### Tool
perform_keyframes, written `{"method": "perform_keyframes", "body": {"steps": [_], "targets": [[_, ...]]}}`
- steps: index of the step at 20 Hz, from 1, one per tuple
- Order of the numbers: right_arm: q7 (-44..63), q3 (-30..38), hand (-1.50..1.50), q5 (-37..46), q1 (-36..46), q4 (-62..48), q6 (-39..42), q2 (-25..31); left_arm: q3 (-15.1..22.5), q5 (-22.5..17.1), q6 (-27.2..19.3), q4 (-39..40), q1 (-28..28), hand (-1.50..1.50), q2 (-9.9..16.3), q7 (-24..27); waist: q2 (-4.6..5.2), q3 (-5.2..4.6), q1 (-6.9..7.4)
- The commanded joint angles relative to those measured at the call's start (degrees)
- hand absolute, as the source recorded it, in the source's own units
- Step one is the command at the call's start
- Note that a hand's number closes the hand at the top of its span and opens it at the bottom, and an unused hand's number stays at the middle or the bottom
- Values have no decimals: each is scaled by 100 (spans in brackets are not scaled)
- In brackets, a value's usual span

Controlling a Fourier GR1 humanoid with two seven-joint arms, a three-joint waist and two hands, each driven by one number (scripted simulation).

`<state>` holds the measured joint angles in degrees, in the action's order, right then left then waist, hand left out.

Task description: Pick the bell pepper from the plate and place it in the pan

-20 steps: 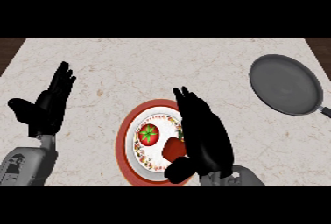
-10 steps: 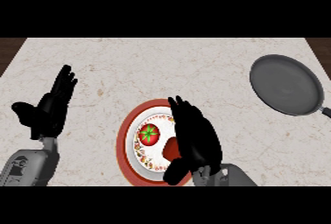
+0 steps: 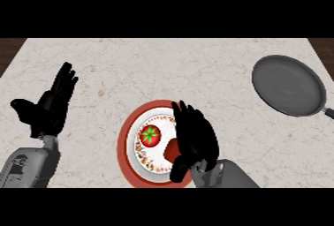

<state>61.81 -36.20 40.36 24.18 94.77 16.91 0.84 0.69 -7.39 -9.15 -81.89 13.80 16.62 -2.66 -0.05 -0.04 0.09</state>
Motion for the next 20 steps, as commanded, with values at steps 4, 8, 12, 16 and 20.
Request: {"method": "perform_keyframes", "body": {"steps": [4, 8, 12, 16, 20], "targets": [[575, 463, -150, -103, 323, -522, 764, 64, -145, -57, 198, 41, 126, 0, 107, -84, 4, 1, 1], [1110, -64, -150, -316, 208, -178, 716, -78, -182, 52, 177, 81, 106, 0, 61, 26, -6, 1, -7], [342, 116, -150, -102, 359, -1334, 224, -79, 62, 228, -36, -274, -330, 0, -285, 116, 6, 3, 45], [540, 332, -150, -301, 567, -1196, 752, -80, -161, 93, 198, -131, -39, 0, -83, -140, 4, 2, -2], [328, -44, -150, -420, 479, -1757, 127, -80, -255, 93, 248, 145, 180, 0, -147, -96, 15, 2, 14]]}}
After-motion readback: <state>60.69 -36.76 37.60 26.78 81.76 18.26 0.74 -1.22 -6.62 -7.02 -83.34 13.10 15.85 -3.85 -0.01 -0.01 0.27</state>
